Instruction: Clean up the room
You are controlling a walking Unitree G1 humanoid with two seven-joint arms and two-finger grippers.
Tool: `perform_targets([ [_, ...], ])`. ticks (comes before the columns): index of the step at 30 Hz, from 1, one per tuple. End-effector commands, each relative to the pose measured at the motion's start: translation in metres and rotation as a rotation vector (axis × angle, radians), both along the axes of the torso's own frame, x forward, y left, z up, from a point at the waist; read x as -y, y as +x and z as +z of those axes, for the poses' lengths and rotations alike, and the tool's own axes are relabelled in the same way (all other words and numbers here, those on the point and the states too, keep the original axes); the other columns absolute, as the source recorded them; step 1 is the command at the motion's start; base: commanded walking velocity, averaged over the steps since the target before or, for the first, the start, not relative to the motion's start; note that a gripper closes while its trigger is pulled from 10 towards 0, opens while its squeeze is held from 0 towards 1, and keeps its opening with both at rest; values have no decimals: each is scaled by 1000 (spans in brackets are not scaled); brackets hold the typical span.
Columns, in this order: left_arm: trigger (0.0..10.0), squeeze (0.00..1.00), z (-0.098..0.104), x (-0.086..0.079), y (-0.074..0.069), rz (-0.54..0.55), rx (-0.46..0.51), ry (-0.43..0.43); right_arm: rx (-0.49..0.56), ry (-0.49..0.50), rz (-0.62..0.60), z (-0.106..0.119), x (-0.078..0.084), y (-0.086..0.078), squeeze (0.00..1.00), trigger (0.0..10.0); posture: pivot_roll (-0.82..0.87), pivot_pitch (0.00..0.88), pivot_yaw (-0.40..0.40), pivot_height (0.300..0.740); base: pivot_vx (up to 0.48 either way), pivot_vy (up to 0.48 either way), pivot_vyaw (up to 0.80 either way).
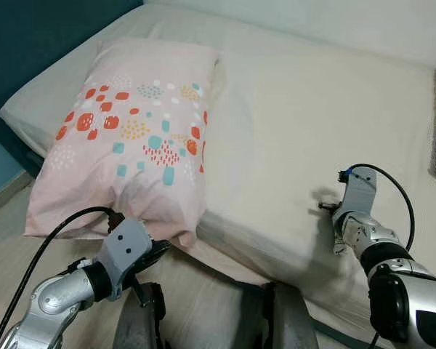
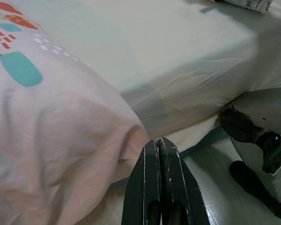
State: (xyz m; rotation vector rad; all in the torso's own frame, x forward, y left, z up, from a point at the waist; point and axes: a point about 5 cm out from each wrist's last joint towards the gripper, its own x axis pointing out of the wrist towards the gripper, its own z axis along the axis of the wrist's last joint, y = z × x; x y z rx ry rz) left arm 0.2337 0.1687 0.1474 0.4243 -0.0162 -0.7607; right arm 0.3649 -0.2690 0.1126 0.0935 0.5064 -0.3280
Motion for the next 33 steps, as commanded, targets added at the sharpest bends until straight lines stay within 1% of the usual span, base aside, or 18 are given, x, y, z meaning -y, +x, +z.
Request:
perform_targets([
  [1, 10000, 0, -9, 8, -6, -17, -36, -8, -111, 73, 5, -31, -8, -15, 0, 0, 167, 230, 1, 555, 0, 0, 0],
  [7, 10000, 0, -14, 10, -5, -2, -39, -23, -65, 109, 24, -25, -15, -8, 0, 0, 137, 194, -10, 555, 0, 0, 0],
  [9, 10000, 0, -15, 8, 2, 68, -30, -57, 17, 162, 47, -9, -26, 4, 0, 0, 100, 155, -21, 555, 0, 0, 0],
  [11, 10000, 0, -16, 6, 5, 101, -27, -70, 50, 186, 54, -3, -30, 8, 0, 0, 100, 155, -21, 555, 0, 0, 0],
  [12, 10000, 0, -16, 0, 15, 201, -18, -103, 120, 212, 93, 12, -40, 18, 0, 0, 74, 129, -30, 555, 0, 0, 0],
  [14, 10000, 0, -16, 0, 15, 201, -18, -103, 120, 212, 93, 12, -40, 18, 0, 0, 74, 129, -30, 555, 0, 0, 0],
  [16, 10000, 0, -13, -6, 31, 344, -5, -185, 230, 219, 175, 31, -57, 29, 0, 0, 46, 76, -57, 555, 0, 0, 0],
  [18, 10000, 0, -13, -6, 31, 344, -5, -185, 230, 219, 175, 31, -57, 29, 0, 0, 46, 76, -57, 555, 0, 0, 0],
  [19, 10000, 0, -15, -14, 45, 527, -21, -281, 339, 158, 307, 43, -80, 34, 0, 10000, 27, 40, -66, 555, 0, 0, 0],
  [20, 10000, 0, -15, -14, 45, 527, -21, -281, 339, 158, 307, 43, -80, 34, 0, 10000, 27, 40, -66, 555, 0, 0, 0],
  [22, 10000, 0, -20, -20, 53, 671, -49, -339, 426, 87, 436, 48, -105, 31, 0, 10000, 18, 30, -64, 555, 0, 0, 0],
  [23, 10000, 0, -21, -22, 54, 702, -53, -348, 452, 66, 474, 49, -112, 29, 0, 10000, 18, 30, -64, 555, 0, 0, 0],
  [24, 10000, 0, -21, -22, 54, 702, -53, -348, 452, 66, 474, 49, -112, 29, 0, 10000, 18, 30, -64, 555, 0, 0, 0],
  [25, 10000, 0, -23, -23, 54, 741, -31, -326, 470, -39, 544, 45, -121, 22, 0, 10000, 7, 17, -62, 555, 0, 0, 0],
  [26, 10000, 0, -27, -23, 53, 785, -18, -326, 490, -110, 613, 36, -134, 12, 0, 10000, 6, 15, -64, 555, 0, 0, 0],
  [27, 10000, 0, -27, -23, 53, 785, -18, -326, 490, -110, 613, 36, -134, 12, 0, 10000, 6, 15, -64, 555, 0, 0, 0],
  [29, 10000, 0, -32, -23, 51, 840, -6, -335, 516, -184, 694, 21, -150, -6, 0, 10000, 5, 11, -68, 555, 0, 0, 0],
  [33, 10000, 0, -34, -19, 49, 873, 11, -363, 509, -220, 701, -1, -156, -26, 0, 10000, 4, 10, -68, 555, 0, 0, 0],
])
